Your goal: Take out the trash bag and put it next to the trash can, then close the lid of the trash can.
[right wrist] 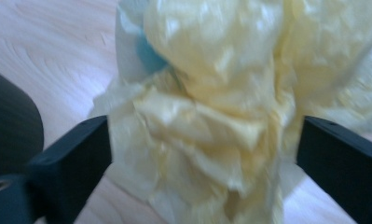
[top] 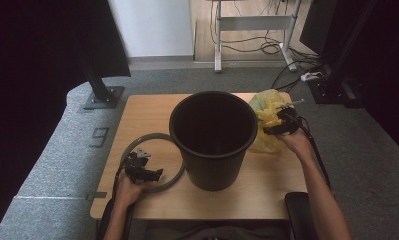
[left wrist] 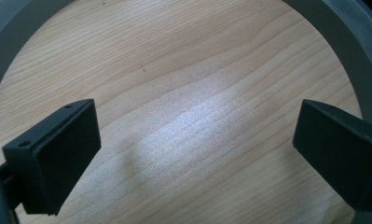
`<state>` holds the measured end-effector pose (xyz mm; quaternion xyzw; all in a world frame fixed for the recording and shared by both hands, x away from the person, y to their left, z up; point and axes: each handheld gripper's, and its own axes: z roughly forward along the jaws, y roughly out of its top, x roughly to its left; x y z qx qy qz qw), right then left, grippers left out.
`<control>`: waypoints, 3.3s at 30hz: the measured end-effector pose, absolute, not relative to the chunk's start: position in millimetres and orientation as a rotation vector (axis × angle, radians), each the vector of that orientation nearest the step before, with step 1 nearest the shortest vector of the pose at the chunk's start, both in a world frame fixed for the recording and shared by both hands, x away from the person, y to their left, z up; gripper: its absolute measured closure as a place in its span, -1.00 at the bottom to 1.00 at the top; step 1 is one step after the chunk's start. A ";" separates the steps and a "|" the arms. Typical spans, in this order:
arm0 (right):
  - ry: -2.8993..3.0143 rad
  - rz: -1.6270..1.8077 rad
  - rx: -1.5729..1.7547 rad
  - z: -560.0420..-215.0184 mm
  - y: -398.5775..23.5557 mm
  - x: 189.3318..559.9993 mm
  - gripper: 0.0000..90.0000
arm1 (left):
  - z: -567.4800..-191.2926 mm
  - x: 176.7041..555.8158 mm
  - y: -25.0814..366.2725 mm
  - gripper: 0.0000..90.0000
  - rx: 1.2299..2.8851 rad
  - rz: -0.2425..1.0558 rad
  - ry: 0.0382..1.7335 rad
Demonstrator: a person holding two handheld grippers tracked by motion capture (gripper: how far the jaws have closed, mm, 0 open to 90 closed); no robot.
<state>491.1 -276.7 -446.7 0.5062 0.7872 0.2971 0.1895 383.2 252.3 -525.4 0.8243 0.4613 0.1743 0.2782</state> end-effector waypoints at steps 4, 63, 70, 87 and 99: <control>2.207 0.799 1.421 -451.1 -283.2 480.8 -0.15 | -525.9 383.5 250.9 -0.97 2.225 0.472 1.235; 2.194 0.854 1.420 -514.5 -301.4 399.9 -0.97 | -527.7 385.5 248.7 -0.88 2.260 0.470 1.257; 2.192 0.836 1.439 -541.7 -302.4 405.1 -0.96 | -528.1 385.9 248.0 -0.86 2.272 0.471 1.259; 2.162 0.917 1.386 -557.6 -304.1 400.2 -1.00 | -528.0 389.9 251.7 -0.84 2.260 0.393 1.263; 2.166 0.920 1.380 -557.6 -303.9 399.9 -1.00 | -508.9 401.4 275.6 -1.00 2.228 0.388 1.261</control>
